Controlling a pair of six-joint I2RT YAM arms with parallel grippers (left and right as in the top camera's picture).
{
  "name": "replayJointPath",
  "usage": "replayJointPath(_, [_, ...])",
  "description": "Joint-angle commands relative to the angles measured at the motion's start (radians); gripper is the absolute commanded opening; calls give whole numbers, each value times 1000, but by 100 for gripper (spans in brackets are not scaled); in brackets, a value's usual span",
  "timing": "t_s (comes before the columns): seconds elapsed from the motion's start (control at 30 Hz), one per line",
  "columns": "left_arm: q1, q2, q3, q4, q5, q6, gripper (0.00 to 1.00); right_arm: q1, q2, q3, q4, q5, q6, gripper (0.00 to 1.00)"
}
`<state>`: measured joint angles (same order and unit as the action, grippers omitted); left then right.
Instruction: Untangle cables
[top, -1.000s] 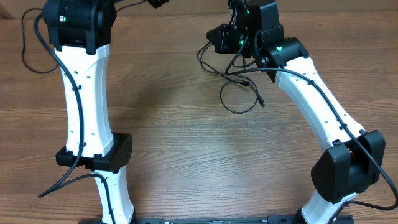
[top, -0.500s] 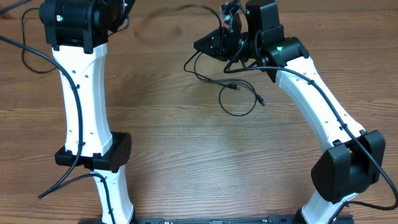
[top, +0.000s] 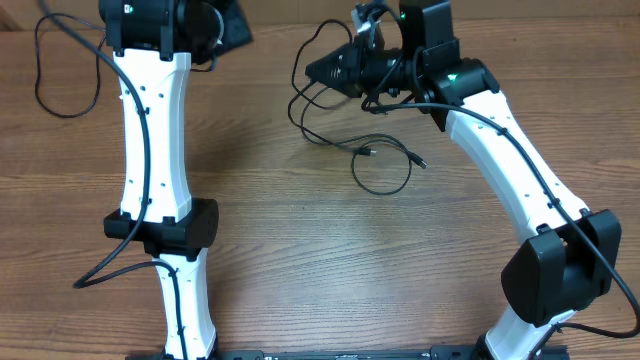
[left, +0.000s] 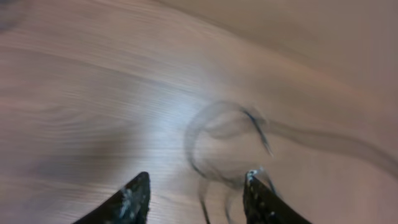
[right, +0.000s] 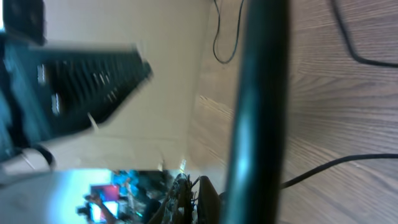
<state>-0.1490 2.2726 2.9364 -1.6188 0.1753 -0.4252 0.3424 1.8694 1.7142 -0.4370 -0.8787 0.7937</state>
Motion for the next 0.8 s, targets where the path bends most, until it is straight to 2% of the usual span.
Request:
replayJointPath(0.0, [-9,11,6,-8,444,375,55,-25,-6,1,18,19,201,4])
replayJointPath(0.1, [-10,10,6,-7,524,454,60,-47,-6,1,17,83,258,4])
replayJointPath(0.23, [-9,11,6,-31,529,525,59,-75,-6,1,14,138,266,4])
replayJointPath(0.3, [-15,11,6,-58,539,609,59,-85,-6,1,13,137,317,4])
replayJointPath(0.43, [-32,11,4,-65,521,652,61,-85,-6,1,14,132,464,4])
replayJointPath(0.53, [-45,11,4,-60,522,677,57,-79,-6,1,15,109,550,4])
replayJointPath(0.77, [-78,13,4,-59,471,744,57,-73,-6,1,90,-6,612,4])
